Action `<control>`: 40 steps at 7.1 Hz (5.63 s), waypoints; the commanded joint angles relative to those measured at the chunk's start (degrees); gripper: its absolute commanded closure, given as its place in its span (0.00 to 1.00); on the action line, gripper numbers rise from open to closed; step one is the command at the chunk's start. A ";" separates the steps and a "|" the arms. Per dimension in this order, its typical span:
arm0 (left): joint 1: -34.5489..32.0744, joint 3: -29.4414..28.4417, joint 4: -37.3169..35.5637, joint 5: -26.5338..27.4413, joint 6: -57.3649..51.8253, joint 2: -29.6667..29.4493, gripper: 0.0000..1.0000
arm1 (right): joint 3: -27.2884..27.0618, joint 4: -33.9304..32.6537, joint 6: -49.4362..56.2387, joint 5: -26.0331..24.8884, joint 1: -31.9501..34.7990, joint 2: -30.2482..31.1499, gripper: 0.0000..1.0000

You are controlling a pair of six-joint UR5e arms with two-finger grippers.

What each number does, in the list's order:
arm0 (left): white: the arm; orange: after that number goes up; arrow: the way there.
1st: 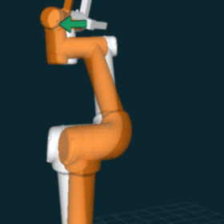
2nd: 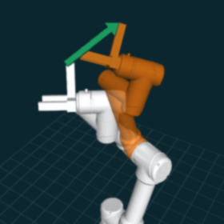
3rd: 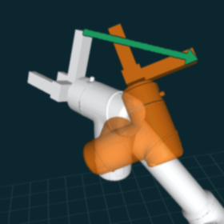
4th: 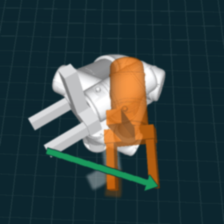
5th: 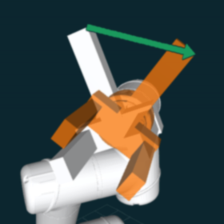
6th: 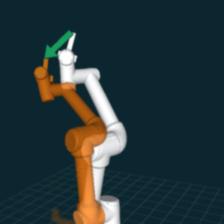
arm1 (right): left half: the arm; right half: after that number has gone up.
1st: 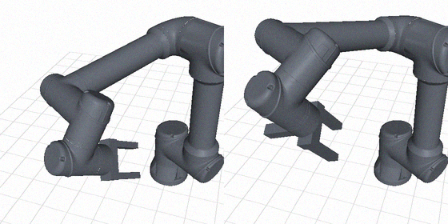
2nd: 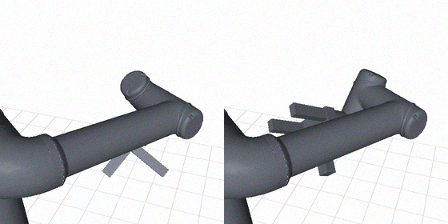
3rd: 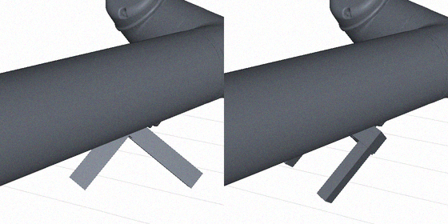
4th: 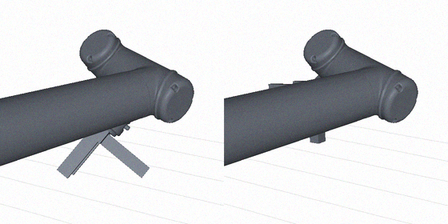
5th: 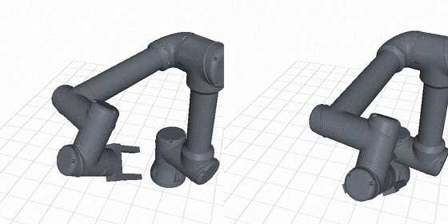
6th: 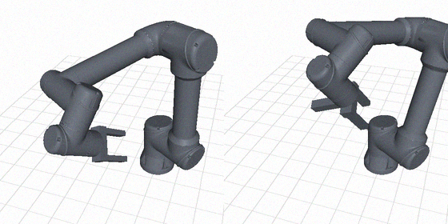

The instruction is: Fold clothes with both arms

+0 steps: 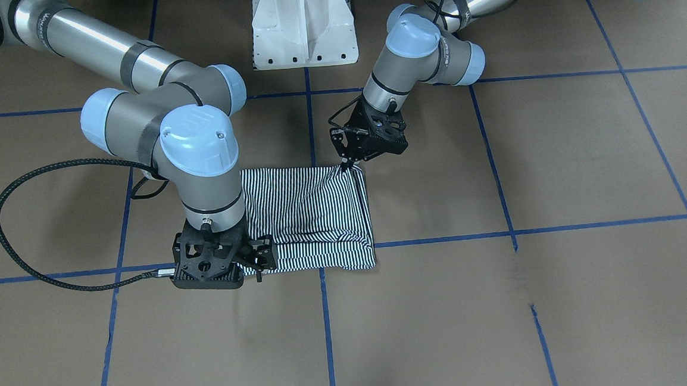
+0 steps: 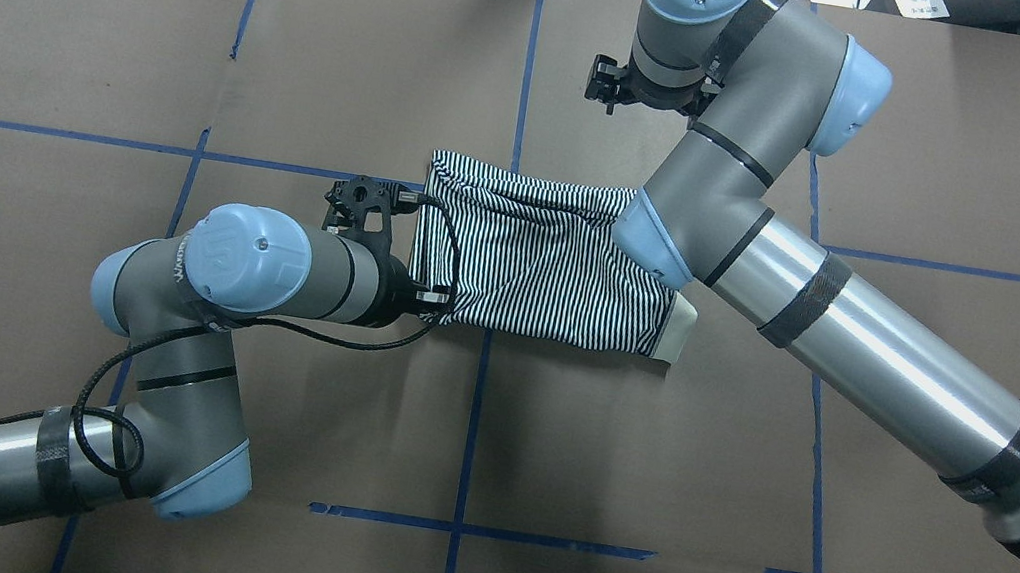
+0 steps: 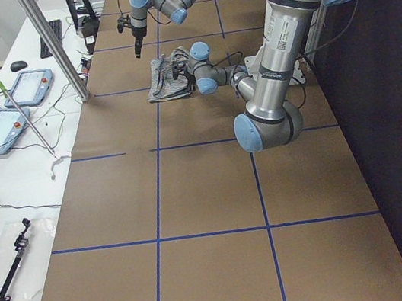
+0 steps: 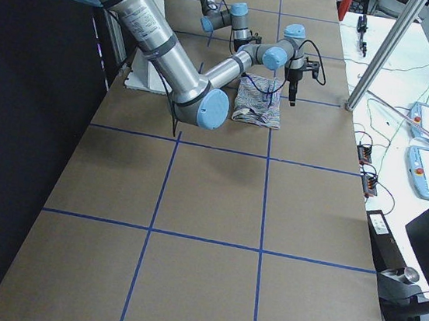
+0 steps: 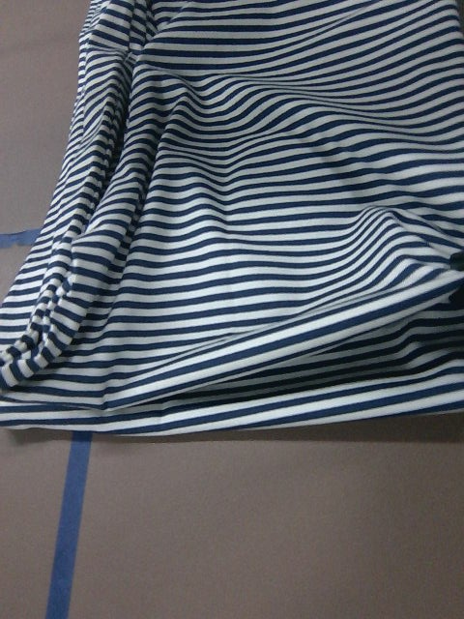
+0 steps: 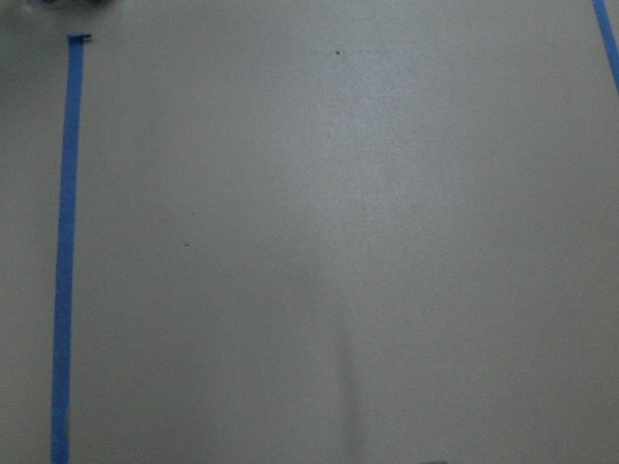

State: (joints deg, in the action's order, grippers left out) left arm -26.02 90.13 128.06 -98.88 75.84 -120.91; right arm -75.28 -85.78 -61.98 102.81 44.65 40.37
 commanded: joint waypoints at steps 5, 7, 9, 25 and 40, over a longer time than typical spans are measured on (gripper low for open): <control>-0.43 7.15 0.26 0.00 -2.26 9.72 1.00 | -0.04 0.09 0.01 0.02 0.00 0.23 0.00; -0.26 7.95 0.00 -0.09 -3.23 9.91 0.01 | -0.83 0.09 0.01 0.02 0.00 0.67 0.00; -3.91 7.69 -0.79 -0.26 -4.46 8.50 0.00 | -1.89 0.18 -0.07 0.02 -0.09 1.64 0.00; -11.13 -23.99 -15.85 6.33 -15.34 -17.15 0.00 | -1.80 2.90 0.01 0.19 -0.35 2.96 0.00; -52.96 10.02 -39.02 -24.97 -70.41 22.02 0.00 | -12.70 5.44 57.76 28.93 40.33 54.16 0.00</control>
State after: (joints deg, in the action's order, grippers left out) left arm -76.25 103.53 88.96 -123.80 3.36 -102.22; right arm -88.24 -82.98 -4.38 131.50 83.44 88.30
